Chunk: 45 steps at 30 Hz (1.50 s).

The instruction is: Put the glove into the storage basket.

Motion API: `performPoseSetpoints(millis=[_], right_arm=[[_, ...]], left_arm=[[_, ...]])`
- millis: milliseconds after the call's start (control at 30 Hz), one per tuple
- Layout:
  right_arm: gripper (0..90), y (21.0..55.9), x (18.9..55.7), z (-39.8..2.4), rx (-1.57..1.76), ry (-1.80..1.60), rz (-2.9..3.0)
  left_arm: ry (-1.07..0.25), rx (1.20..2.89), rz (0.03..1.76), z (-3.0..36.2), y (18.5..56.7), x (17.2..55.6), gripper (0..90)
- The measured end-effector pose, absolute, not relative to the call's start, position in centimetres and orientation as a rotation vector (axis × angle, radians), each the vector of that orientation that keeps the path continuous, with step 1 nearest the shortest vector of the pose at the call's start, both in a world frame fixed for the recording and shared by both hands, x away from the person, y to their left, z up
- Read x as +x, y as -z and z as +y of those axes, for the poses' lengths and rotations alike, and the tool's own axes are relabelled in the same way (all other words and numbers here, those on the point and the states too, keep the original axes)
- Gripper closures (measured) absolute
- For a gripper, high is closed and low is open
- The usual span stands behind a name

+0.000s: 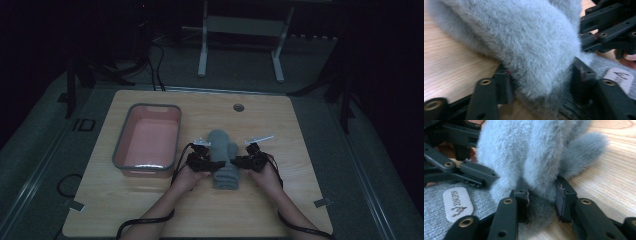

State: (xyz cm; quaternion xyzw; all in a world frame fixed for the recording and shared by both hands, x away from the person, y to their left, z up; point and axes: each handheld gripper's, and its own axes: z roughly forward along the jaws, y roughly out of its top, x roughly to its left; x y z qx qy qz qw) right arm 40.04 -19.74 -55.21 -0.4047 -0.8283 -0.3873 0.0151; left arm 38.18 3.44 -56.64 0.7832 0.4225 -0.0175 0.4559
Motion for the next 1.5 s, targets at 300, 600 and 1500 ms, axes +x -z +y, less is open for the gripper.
performPoseSetpoints(millis=[300, 600, 1500], right_arm=[[76.6, 54.7, 39.8, -19.7, -1.281, 1.197, -2.558], [79.8, 52.6, 39.2, -20.4, -1.269, 1.265, -2.509], [80.4, 43.1, 39.3, -18.0, -1.199, 1.528, -2.446]], left_arm=[[0.086, 1.928, 0.978, 3.3, 56.0, 38.3, 71.2], [0.089, 1.921, 0.913, 3.3, 53.5, 38.0, 74.0], [-0.014, 1.935, 0.778, 7.3, 43.2, 38.8, 73.9]])
